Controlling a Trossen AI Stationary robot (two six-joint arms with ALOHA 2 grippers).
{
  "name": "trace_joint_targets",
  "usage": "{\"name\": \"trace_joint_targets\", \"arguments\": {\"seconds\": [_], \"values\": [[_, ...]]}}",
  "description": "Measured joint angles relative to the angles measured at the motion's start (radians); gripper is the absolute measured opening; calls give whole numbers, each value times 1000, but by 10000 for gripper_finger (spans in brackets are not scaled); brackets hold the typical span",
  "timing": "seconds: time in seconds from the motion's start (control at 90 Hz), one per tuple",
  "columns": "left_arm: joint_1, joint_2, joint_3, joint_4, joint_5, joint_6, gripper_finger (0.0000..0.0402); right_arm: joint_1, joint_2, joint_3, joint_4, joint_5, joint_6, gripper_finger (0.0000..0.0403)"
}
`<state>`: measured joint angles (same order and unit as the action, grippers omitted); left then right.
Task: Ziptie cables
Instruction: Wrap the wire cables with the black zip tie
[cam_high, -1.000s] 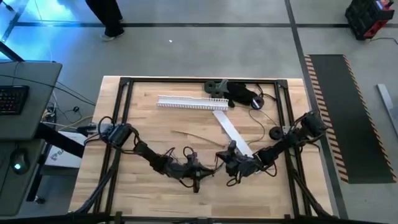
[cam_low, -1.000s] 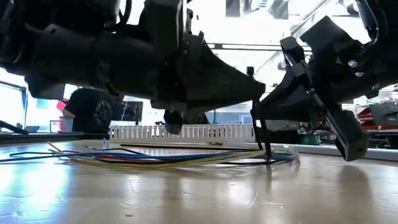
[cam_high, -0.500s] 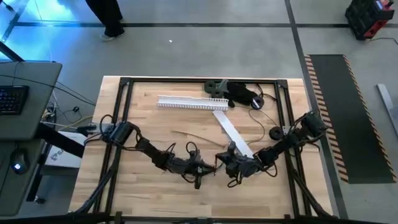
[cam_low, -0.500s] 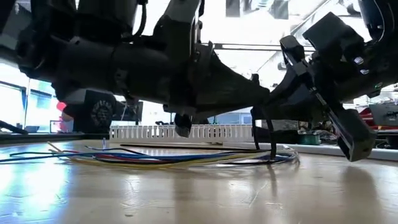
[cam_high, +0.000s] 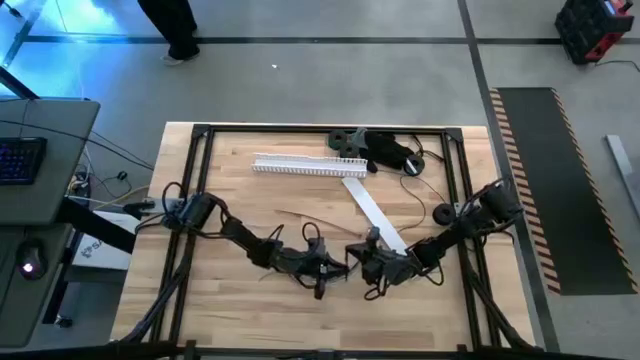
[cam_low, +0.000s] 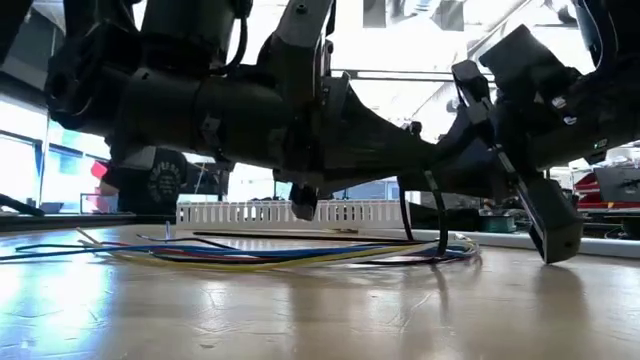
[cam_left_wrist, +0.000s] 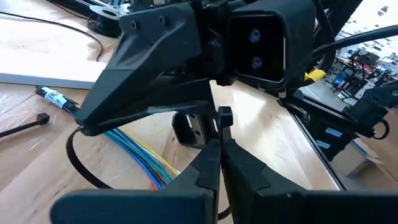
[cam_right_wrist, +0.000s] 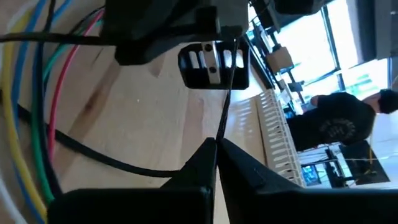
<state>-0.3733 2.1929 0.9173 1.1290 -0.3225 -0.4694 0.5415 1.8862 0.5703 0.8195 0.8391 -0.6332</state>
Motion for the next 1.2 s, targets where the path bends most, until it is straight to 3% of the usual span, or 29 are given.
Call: {"name": "trace_joint_targets", "arguments": {"seconds": [1.2], "values": [[-8,1,1,28,0,-69,0,16,0,-30,68,32,-146,0]]}}
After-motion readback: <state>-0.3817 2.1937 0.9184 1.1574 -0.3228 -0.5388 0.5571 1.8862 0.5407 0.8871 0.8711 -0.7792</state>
